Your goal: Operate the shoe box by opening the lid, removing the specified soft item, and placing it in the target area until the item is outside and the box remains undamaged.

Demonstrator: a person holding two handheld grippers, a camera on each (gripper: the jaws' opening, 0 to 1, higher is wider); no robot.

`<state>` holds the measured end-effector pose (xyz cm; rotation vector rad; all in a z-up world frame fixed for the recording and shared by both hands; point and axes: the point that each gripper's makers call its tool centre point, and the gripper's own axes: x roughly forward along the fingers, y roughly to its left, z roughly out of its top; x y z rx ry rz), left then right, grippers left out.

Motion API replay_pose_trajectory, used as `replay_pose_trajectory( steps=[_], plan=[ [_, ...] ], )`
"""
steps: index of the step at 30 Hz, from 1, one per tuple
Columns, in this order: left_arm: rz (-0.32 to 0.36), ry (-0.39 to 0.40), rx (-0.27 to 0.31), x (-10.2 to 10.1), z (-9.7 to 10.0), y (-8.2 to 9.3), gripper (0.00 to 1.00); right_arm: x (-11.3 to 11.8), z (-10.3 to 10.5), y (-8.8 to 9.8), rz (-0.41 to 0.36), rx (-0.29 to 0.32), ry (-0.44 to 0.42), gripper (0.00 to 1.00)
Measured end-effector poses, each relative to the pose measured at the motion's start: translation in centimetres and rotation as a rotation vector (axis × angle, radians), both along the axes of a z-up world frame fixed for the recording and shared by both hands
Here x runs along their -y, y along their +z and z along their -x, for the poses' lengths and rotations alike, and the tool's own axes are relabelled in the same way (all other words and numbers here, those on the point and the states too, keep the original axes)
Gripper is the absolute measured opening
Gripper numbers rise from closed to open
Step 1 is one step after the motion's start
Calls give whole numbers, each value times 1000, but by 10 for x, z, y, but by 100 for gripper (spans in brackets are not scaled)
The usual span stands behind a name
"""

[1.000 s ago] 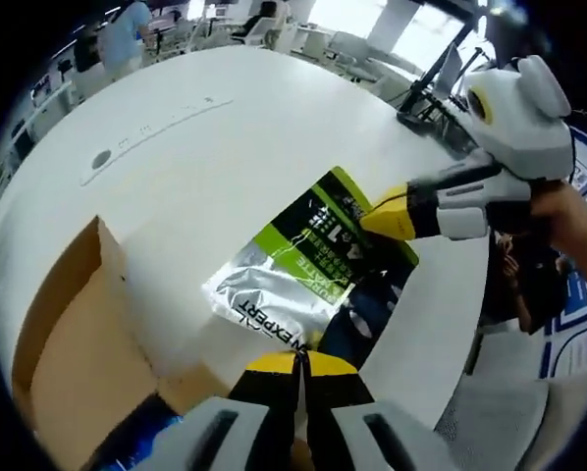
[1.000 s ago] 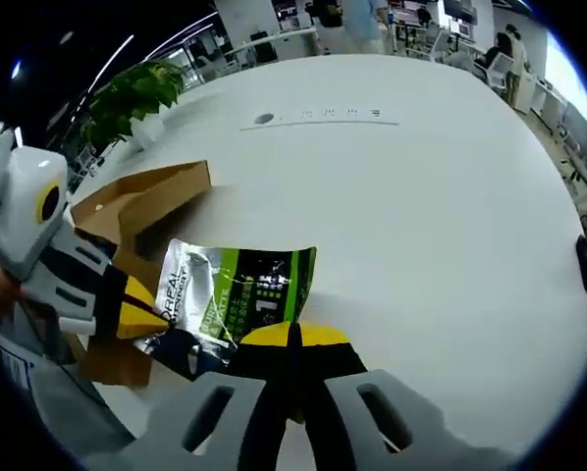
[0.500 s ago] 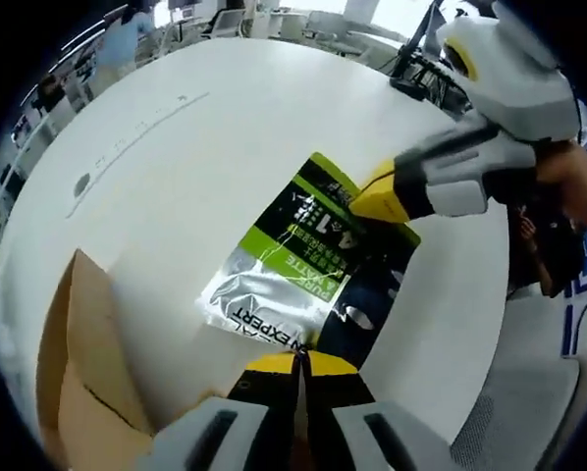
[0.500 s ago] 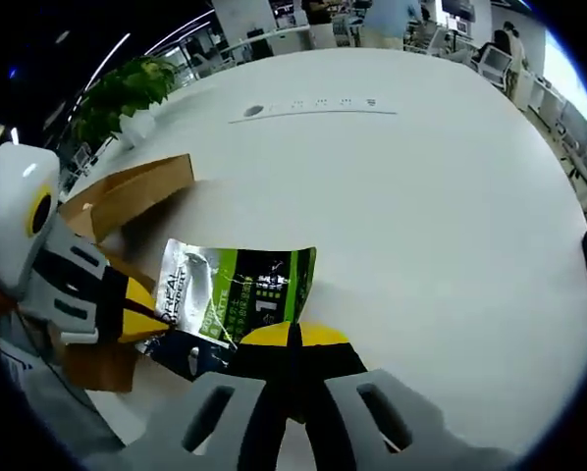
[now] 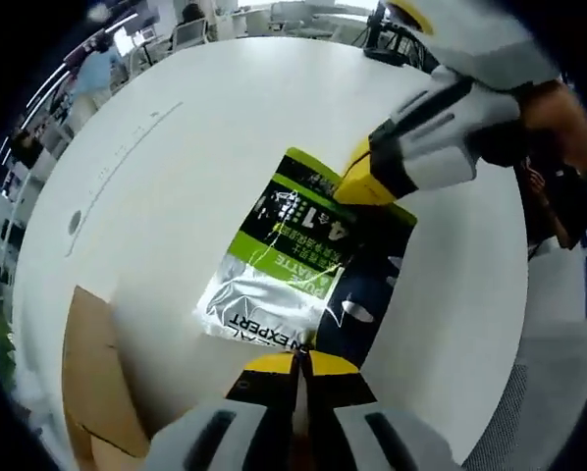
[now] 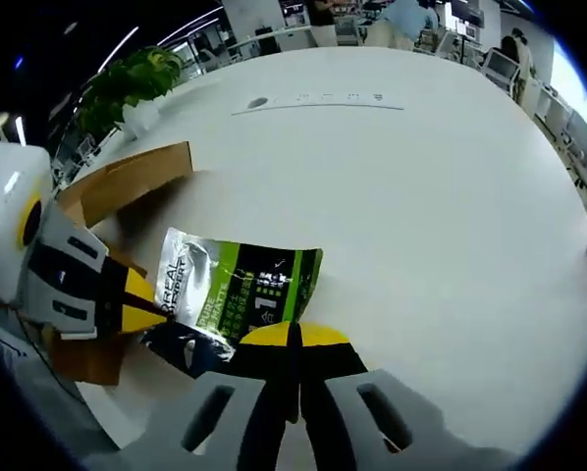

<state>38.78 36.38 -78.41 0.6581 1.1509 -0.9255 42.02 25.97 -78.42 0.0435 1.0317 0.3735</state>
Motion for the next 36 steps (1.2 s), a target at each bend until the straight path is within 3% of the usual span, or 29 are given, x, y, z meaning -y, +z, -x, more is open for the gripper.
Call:
replay_pose_trajectory(
  steps=[4, 8, 18, 28, 36],
  plan=[
    [-30, -44, 34, -2, 2, 0, 5, 1, 0, -1, 4, 7, 9, 0],
    [-39, -46, 31, -3, 5, 1, 8, 2, -1, 1, 12, 24, 12, 0],
    [-67, -93, 104, -10, 8, 16, 13, 7, 0, 3, 17, 27, -12, 2],
    [7, -42, 122, -4, 13, 39, 17, 17, -2, 10, 29, 62, -21, 4],
    [111, 26, 126, 0, 15, 61, 21, 22, 4, 26, 35, 87, -14, 5]
  ],
)
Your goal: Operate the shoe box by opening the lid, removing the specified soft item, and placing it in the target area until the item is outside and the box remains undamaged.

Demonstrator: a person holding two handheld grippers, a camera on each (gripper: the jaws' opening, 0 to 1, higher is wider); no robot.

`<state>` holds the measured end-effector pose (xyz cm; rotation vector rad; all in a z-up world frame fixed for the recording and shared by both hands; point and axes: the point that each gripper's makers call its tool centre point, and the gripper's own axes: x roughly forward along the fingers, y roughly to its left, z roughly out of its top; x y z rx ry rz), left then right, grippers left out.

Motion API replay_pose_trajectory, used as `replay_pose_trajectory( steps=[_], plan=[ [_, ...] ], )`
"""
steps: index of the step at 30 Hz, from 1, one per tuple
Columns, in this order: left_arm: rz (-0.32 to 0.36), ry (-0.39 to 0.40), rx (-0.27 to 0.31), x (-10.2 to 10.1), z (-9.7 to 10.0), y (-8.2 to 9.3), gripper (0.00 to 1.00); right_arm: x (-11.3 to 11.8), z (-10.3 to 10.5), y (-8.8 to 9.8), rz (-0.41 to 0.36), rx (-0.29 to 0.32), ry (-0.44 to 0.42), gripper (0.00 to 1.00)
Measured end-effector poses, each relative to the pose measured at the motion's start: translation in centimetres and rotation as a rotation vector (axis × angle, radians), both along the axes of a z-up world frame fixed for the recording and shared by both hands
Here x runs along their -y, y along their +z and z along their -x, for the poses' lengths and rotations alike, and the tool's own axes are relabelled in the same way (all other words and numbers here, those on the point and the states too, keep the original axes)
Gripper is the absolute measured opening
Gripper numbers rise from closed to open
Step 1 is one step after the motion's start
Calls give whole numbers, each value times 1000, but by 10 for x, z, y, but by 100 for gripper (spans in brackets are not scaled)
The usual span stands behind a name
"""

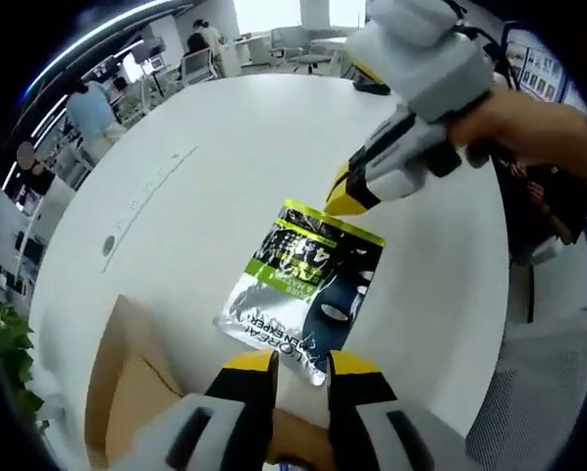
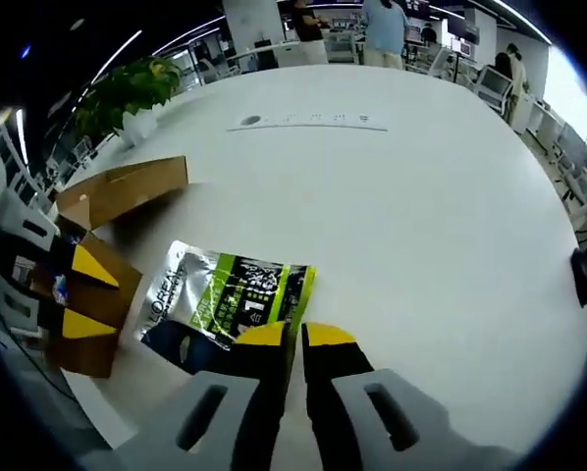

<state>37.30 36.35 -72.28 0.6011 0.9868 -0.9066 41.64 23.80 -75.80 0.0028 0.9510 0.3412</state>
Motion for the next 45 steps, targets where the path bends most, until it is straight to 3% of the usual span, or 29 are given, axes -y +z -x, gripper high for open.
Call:
replay_pose_trajectory(
  steps=[8, 15, 27, 45],
  plan=[
    [93, 61, -2, -4, 4, 19, 26, 1, 9, 15, 9, 22, 28, 12],
    [134, 99, 9, -18, 8, 32, 28, -4, 16, 34, 23, 66, 66, 17],
    [203, 168, 35, -50, 15, 49, 34, -25, 30, 65, 20, 133, 126, 29],
    [298, 275, 56, -110, 29, 66, 49, -64, 50, 94, -10, 172, 196, 39]
  ],
)
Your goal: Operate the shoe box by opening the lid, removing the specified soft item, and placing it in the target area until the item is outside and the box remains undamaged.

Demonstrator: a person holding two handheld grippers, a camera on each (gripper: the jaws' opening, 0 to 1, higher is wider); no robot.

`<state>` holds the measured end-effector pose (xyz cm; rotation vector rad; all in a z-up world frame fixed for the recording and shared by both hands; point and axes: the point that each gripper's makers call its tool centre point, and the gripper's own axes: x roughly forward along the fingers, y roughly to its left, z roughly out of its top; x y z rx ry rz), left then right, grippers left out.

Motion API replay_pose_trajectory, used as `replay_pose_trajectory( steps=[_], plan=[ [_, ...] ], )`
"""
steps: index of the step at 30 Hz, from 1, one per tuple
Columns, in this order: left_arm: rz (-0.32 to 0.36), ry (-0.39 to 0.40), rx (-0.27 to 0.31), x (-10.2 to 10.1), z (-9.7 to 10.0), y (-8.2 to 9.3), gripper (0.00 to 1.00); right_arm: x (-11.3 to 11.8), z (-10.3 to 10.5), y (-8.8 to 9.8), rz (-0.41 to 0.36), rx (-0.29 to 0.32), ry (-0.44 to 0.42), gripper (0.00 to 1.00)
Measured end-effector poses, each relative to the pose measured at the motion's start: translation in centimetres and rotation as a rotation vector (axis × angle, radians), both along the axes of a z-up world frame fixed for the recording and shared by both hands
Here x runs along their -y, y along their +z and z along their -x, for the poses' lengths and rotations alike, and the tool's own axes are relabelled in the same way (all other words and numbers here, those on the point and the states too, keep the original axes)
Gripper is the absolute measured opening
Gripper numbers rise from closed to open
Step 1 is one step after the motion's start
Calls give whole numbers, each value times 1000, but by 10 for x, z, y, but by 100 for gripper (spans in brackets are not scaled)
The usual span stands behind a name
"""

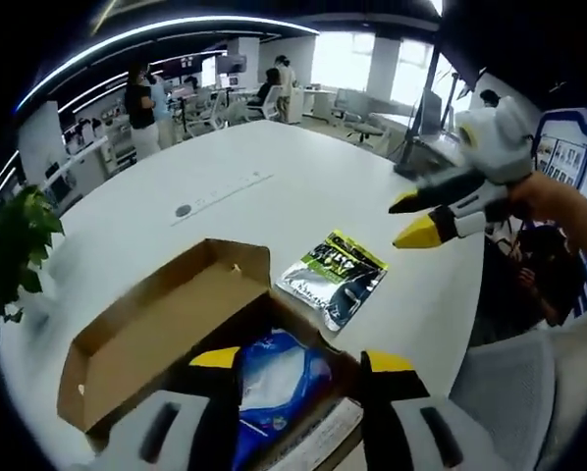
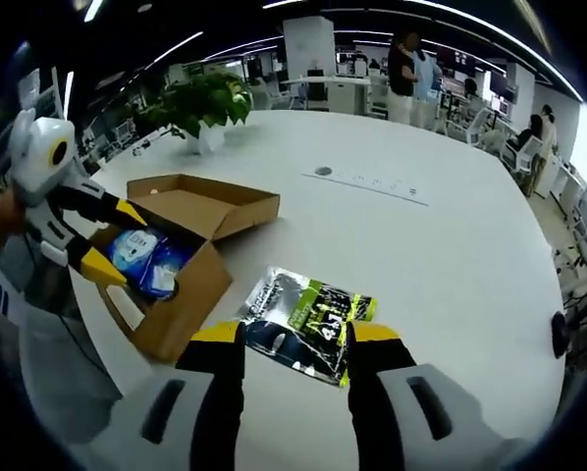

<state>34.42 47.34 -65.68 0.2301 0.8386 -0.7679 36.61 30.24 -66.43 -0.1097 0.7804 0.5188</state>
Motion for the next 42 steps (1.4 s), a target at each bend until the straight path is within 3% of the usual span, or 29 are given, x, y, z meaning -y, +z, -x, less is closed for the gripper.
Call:
replay_pose_trajectory(
  steps=[13, 16, 19, 22, 25, 28, 42],
  plan=[
    [32, 81, 3, -44, 16, 4, 57, -43, 8, 13, -67, 9, 61, 40],
    [61, 103, 13, -51, 17, 8, 59, -57, 10, 16, -131, -3, 72, 40],
    [71, 116, 22, -60, 20, 9, 62, -65, 10, 16, -148, -4, 83, 40],
    [95, 134, 45, -69, 23, 12, 64, -79, 11, 17, -167, 3, 107, 40],
    [146, 157, 102, -75, 20, 21, 66, -92, 13, 17, -187, 1, 133, 41],
    [174, 172, 109, -82, 24, 26, 67, -104, 16, 16, -197, -6, 158, 41],
    [190, 211, 184, -121, 36, 27, 78, -152, 18, 8, -237, -37, 258, 40]
  ],
)
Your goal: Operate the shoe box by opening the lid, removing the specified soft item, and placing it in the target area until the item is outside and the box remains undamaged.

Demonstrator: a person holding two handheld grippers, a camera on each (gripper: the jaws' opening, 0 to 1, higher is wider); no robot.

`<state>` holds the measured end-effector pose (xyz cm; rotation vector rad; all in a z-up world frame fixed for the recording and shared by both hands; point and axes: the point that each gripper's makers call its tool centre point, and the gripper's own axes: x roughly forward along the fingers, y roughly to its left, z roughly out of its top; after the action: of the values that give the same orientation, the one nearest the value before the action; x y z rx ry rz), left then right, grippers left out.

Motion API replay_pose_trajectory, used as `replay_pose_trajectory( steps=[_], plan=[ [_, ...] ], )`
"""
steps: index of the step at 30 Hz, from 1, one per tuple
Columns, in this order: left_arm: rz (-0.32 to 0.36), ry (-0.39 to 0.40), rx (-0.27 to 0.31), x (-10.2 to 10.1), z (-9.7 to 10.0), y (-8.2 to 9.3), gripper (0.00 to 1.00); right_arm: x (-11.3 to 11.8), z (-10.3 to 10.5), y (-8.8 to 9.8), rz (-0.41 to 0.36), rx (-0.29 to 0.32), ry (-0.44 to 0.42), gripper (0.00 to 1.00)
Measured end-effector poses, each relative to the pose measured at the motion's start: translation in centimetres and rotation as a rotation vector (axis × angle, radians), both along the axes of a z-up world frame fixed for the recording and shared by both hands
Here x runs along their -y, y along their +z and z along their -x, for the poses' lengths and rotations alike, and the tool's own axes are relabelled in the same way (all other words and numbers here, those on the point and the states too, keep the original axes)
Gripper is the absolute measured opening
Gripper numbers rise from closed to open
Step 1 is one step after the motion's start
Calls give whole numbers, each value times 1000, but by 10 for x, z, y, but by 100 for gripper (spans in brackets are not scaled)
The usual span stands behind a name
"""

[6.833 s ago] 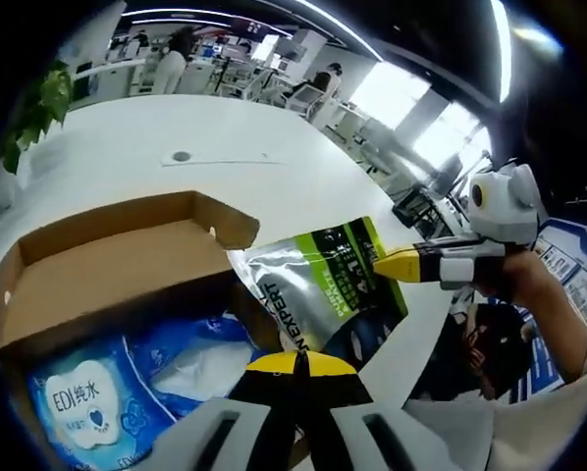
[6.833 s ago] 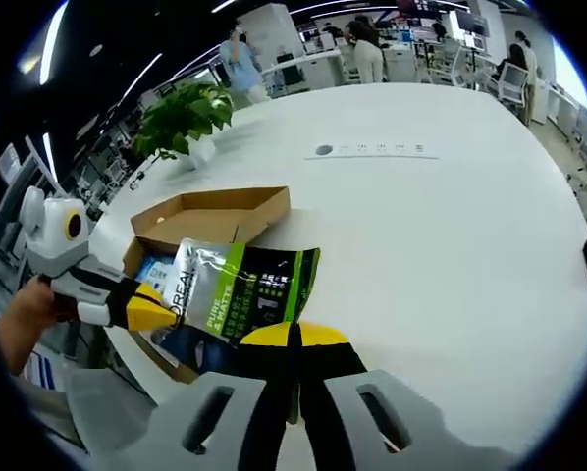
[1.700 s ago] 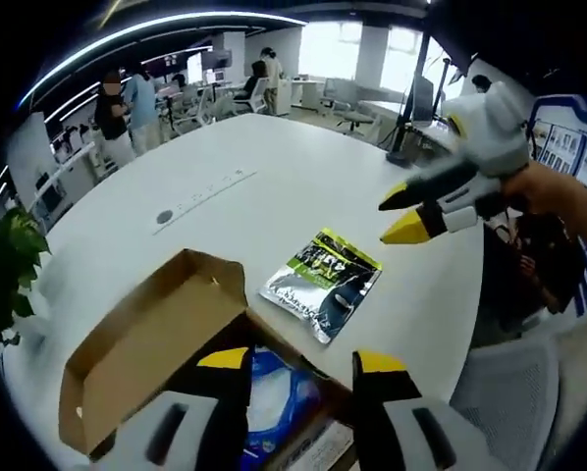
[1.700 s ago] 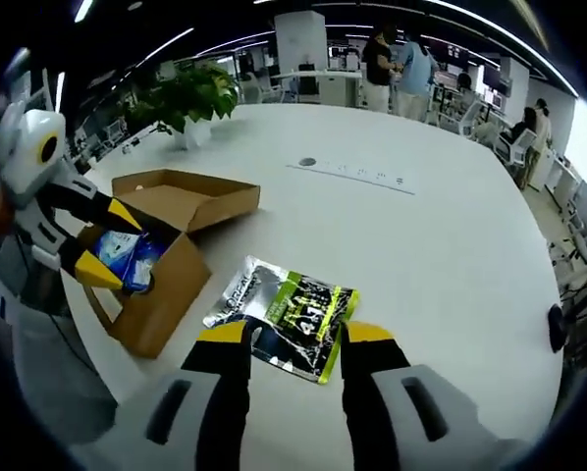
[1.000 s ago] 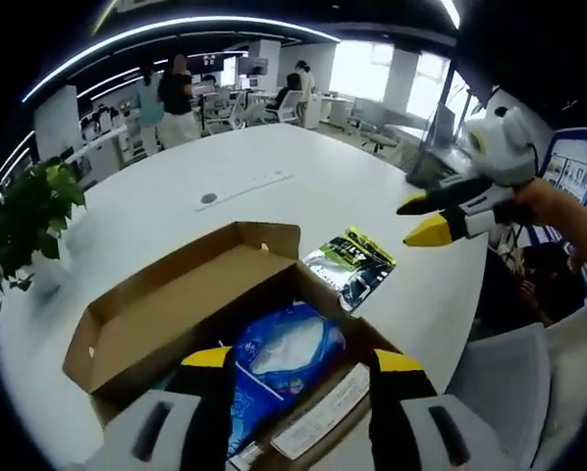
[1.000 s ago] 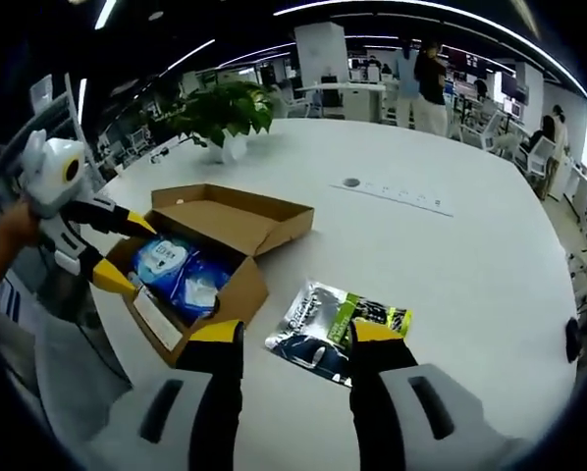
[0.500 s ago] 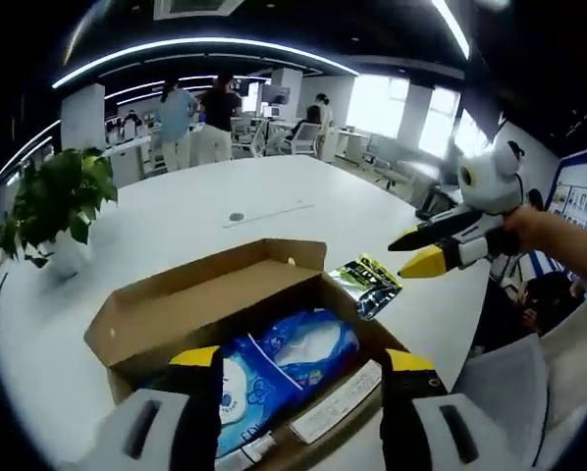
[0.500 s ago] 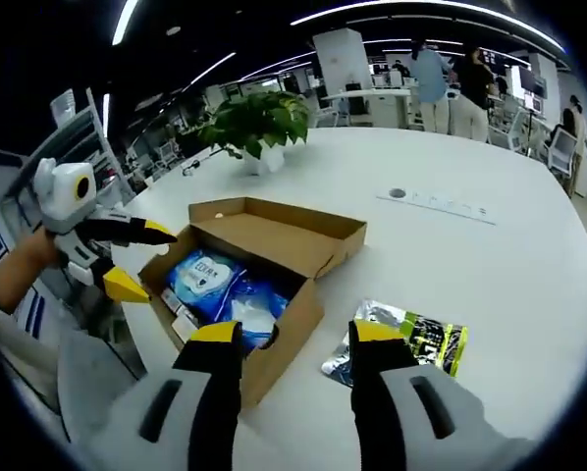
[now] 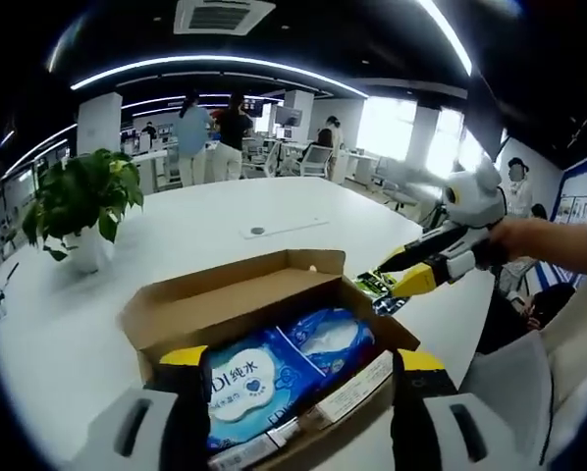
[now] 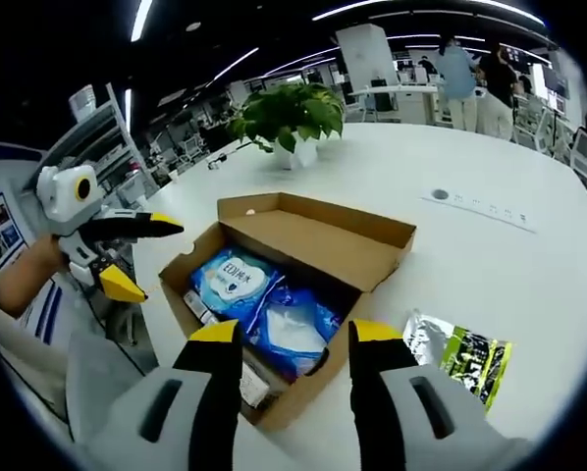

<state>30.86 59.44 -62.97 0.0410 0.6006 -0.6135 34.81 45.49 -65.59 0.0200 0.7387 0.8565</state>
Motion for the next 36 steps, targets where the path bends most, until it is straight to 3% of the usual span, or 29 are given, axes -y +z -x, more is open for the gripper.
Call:
replay_pose_trajectory(
  steps=[6, 9, 22, 25, 36],
  plan=[
    [-45, -3, 31, -16, 8, -8, 82, -20, 0, -9, -19, -38, 34, 38],
    [-32, 14, 31, -24, 12, -9, 86, -28, -1, -14, -25, -68, 40, 37],
    [-45, 83, 57, -53, 18, -14, 99, -61, -2, -30, 1, -95, 102, 34],
    [-63, 91, 50, -58, 18, -19, 99, -68, 0, -37, 19, -105, 122, 33],
    [-34, 107, 49, -67, 24, -22, 100, -93, 2, -51, 33, -128, 167, 30]
  ],
)
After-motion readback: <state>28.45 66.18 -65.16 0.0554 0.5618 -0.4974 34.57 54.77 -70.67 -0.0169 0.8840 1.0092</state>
